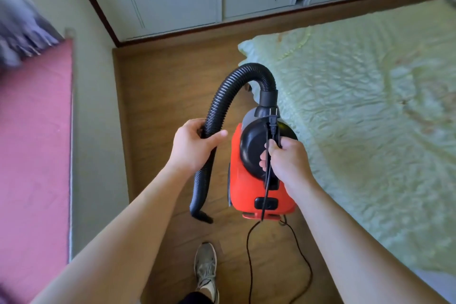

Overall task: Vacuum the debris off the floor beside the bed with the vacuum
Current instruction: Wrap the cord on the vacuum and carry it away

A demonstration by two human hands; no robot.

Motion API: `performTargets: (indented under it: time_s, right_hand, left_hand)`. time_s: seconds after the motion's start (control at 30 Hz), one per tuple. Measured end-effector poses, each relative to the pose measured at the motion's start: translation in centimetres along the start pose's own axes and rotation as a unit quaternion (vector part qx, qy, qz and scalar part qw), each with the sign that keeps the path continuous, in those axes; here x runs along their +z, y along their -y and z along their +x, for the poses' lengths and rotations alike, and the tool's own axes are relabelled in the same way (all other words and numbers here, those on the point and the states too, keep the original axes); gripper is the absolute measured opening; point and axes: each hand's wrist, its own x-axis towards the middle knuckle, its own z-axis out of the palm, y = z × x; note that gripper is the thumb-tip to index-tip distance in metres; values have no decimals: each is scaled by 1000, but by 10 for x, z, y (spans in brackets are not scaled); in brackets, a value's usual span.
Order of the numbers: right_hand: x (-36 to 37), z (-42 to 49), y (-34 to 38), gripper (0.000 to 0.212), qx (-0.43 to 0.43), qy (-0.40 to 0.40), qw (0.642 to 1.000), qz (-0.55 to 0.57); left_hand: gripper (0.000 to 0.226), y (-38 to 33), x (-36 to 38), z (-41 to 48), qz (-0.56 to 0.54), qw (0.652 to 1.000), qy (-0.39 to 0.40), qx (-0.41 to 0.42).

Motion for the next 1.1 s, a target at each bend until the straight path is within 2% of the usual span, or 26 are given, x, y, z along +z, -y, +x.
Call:
performTargets:
  time_s: [0.3,0.37,0.5,0.73,0.9,1.1]
  right_hand:
    - [13,-23,142,26,-54,-6,998,28]
    - [16,-25,173,25,-70,-9,997,29]
    - [21,-25,231,25,-100,-22,994,41]
    - [22,-15,315,24,-142,-16,987,68]
    - [23,11,356,24,-161,-2,984,78]
    - [23,66,390,25,-173,24,982,73]
  left_hand:
    - [21,-92,-71,29,-39,997,-18,69]
    - [34,-113,-86,37,-65,995,-9,81]
    - [72,-154,-120,51,-71,990,40,115]
    - [94,-217,-162,74,-80,970,148,177]
    - [91,-248,-166,104,-73,971,111,199]
    - [65,-272,-157,153,-63,980,28,188]
